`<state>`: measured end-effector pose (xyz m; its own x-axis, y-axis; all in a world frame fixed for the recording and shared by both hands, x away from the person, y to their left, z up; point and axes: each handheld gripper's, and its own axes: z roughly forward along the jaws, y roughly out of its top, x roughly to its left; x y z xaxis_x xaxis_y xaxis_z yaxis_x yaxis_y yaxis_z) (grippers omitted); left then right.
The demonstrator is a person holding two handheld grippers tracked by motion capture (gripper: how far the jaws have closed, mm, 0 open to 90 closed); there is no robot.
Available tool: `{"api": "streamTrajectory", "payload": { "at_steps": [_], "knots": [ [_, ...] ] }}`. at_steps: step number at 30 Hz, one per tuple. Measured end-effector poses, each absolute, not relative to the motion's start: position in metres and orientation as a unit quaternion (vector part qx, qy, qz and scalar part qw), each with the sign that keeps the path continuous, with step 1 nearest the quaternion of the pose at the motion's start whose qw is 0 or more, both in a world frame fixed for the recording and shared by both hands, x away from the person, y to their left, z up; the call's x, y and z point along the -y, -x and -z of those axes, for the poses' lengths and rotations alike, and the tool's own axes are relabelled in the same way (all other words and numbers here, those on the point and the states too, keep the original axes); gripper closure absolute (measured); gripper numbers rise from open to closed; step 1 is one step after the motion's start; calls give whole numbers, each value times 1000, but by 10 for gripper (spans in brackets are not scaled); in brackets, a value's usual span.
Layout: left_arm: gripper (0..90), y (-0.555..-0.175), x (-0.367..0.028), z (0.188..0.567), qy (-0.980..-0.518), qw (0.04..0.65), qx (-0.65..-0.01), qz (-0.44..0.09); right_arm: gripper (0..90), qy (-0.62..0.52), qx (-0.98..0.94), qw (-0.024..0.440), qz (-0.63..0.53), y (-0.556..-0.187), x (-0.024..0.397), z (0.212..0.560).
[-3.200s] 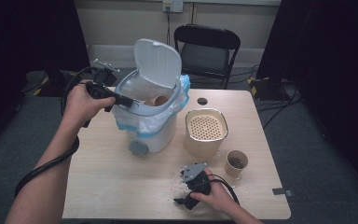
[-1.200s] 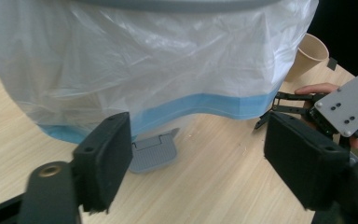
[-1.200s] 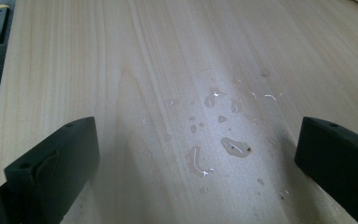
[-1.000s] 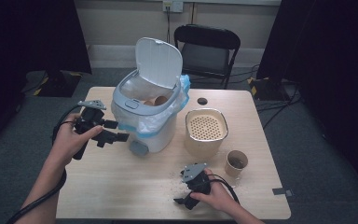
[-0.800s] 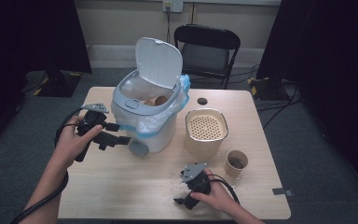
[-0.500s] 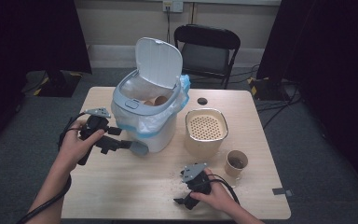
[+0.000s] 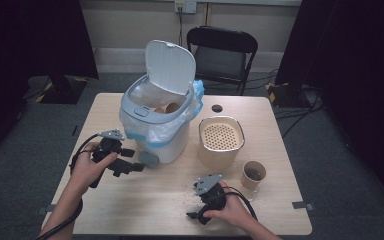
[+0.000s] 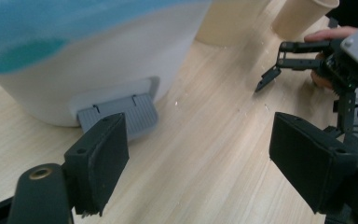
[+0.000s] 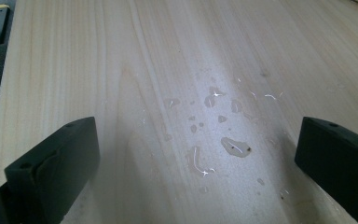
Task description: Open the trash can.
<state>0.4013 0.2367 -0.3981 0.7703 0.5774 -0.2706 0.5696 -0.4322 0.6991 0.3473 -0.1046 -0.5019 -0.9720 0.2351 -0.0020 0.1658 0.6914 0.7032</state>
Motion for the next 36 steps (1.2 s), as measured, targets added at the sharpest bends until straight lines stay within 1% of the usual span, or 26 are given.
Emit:
{"api": "streamTrajectory", "payload": {
  "at_steps": [13,14,16,17,18,19,21,22,26,36],
  "knots": [
    [190,-398,-227,429,-853,402,-331,4,5,-109,-920,43,-373,-347,105,500],
    [191,-397,-226,431,-854,401,-332,5,22,-110,-920,42,-373,-347,105,500],
    [190,-396,-225,435,-854,401,-333,7,97,-104,-920,42,-375,-347,106,498],
    [190,-396,-225,436,-856,397,-332,5,164,-104,-919,42,-378,-347,106,497],
    [190,-395,-225,438,-856,395,-333,5,177,-109,-918,41,-379,-347,107,496],
    [190,-395,-224,441,-856,397,-333,8,142,-110,-918,38,-380,-348,108,495],
    [190,-394,-224,444,-857,395,-331,7,162,-110,-915,38,-386,-349,110,493],
    [190,-394,-224,446,-858,394,-331,8,146,-112,-916,38,-384,-348,111,492],
    [191,-392,-223,452,-861,389,-329,7,148,-114,-914,39,-387,-349,116,488],
    [193,-390,-218,462,-875,378,-302,-13,153,-124,-915,35,-382,-347,129,486]
  ]
}}
